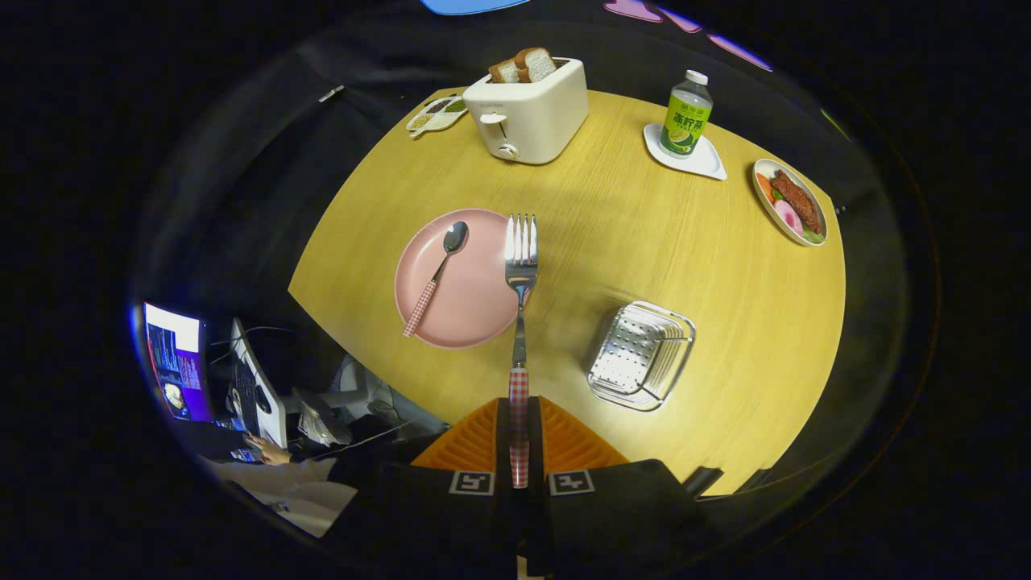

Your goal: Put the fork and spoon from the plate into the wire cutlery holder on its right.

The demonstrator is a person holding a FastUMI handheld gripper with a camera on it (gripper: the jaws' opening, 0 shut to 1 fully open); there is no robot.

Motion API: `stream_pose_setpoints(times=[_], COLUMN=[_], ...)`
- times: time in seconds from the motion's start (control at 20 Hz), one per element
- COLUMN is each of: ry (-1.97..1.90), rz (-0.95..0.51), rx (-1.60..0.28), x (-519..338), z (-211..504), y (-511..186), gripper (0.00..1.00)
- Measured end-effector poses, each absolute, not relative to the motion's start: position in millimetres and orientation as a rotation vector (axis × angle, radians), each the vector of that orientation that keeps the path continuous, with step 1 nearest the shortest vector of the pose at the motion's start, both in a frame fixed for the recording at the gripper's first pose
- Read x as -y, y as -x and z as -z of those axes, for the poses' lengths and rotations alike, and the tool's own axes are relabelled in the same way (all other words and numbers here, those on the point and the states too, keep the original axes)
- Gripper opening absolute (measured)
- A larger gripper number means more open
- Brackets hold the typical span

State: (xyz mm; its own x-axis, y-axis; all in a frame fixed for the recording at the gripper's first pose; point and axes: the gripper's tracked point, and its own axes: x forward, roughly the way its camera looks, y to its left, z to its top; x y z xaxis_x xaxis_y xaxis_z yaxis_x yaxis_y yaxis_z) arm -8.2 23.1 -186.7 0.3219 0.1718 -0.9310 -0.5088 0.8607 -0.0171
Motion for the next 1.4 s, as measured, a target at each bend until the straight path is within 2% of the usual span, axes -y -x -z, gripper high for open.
stream_pose_setpoints(times=[0.35,0.6,0.95,1.4], ry=[0.594,0.703,0.798,0.801], rz=[-0.503,-0.510,-0.512,-0.456], rx=[-1.314,-1.487,-1.682,-1.737], x=[57,94,105,94], z=[180,187,196,214], y=[19,25,4,-26], gripper=[0.10,0.10,0.10,0.12])
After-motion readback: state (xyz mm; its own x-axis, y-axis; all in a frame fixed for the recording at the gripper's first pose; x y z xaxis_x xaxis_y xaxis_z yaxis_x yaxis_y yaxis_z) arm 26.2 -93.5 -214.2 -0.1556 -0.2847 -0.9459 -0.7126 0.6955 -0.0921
